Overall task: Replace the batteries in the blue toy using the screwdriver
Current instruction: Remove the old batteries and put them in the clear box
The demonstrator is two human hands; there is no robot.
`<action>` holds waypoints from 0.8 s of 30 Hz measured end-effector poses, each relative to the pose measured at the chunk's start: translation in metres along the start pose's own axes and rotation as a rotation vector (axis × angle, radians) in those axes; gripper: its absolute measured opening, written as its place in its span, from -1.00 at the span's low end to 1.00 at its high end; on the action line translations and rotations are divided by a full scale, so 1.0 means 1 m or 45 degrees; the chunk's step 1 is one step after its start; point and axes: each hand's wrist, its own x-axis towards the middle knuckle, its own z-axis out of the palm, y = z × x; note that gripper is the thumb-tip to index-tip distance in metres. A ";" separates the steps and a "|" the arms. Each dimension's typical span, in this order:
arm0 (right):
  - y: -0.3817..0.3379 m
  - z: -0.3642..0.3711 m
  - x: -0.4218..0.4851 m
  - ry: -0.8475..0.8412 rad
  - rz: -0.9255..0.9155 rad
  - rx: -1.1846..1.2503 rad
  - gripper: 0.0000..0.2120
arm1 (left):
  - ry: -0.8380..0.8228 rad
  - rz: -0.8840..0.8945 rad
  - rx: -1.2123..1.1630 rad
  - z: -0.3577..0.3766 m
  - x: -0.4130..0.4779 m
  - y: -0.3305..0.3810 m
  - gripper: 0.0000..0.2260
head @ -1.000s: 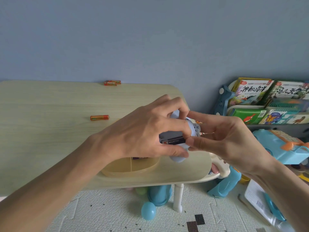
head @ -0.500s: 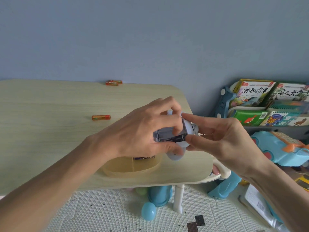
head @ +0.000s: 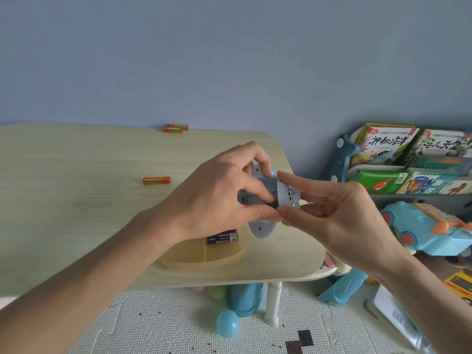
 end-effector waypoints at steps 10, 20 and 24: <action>0.000 0.002 -0.002 0.026 -0.018 -0.041 -0.52 | -0.084 -0.147 -0.129 -0.010 -0.002 -0.002 -0.89; 0.012 -0.006 0.001 0.138 0.018 -0.059 -0.52 | -0.121 -0.280 -0.300 -0.028 -0.024 -0.011 -0.89; 0.019 -0.008 0.004 0.180 0.066 0.063 -0.51 | -0.233 -0.307 -0.122 -0.018 -0.040 -0.019 -0.88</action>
